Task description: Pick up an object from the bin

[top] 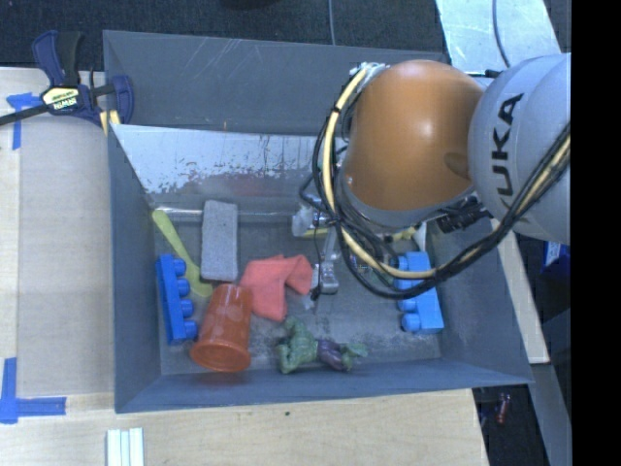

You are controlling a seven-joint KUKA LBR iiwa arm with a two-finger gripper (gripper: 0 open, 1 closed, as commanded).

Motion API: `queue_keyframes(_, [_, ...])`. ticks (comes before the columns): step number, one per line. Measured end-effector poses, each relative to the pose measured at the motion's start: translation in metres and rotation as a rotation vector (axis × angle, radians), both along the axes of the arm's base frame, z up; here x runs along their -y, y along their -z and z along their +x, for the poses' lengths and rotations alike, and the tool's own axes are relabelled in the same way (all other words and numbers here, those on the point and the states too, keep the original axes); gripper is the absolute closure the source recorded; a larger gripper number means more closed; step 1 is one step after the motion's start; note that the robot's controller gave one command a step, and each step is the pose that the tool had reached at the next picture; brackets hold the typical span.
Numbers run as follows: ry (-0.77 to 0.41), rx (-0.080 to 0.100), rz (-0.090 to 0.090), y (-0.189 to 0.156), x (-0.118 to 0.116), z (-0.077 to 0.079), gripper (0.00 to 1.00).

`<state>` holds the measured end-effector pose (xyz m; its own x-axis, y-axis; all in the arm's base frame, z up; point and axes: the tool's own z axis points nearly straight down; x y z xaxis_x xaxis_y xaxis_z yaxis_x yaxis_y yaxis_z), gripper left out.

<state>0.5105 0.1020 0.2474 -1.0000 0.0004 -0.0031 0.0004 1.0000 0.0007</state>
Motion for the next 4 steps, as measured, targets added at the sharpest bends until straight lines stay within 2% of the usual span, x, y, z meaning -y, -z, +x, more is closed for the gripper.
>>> queue_keyframes(1, [0.087,0.004,0.001,0.061,0.006,0.011,0.00])
queue_keyframes(2, [-0.028,0.008,0.001,0.110,-0.007,0.015,0.00])
queue_keyframes(3, [-0.127,0.004,0.000,0.150,0.011,0.022,0.00])
queue_keyframes(4, [-0.049,0.008,0.008,0.173,0.044,0.024,0.00])
